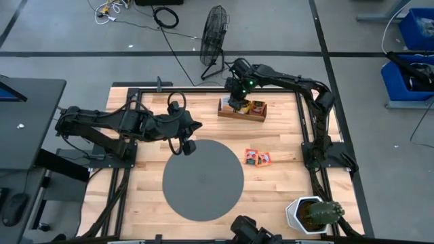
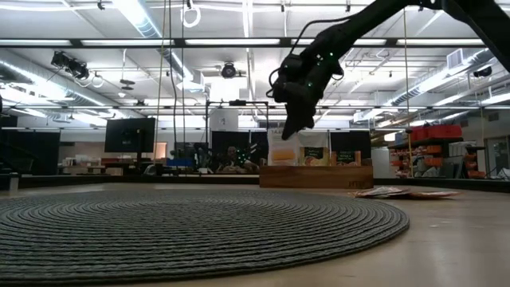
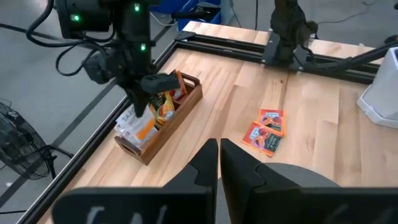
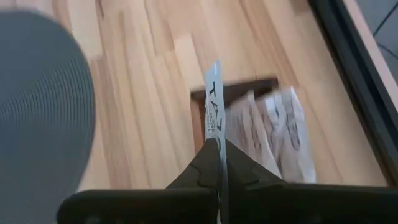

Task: Pick & Place Tea
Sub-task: Put the white tea bag into the left section of the wooden organizer

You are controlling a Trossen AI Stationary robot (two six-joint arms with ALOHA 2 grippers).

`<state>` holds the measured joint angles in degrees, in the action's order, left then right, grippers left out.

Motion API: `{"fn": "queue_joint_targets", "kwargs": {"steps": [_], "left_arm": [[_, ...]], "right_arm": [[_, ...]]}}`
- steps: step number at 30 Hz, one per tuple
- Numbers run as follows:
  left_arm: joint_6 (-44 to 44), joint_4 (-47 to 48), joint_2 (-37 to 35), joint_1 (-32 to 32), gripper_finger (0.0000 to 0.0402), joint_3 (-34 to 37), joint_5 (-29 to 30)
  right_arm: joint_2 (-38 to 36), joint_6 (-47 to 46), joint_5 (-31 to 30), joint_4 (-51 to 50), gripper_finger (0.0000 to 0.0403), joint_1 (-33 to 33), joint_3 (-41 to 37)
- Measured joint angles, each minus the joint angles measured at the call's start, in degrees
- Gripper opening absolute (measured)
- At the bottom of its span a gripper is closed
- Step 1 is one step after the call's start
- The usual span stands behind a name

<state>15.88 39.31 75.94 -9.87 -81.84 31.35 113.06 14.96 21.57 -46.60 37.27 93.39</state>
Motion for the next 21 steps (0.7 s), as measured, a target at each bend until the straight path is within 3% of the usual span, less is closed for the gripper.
{"fn": "queue_joint_targets", "kwargs": {"steps": [11,21], "left_arm": [[0.7,0.0,0.0,0.1,0.0018,0.0,0.0],[1.9,-0.1,0.0,0.1,0.0018,0.0,0.1]], "right_arm": [[0.0,-2.8,0.5,10.7,0.0,0.1,-6.4],[0.0,-2.5,0.4,14.1,0.0,0.0,-12.0]]}}
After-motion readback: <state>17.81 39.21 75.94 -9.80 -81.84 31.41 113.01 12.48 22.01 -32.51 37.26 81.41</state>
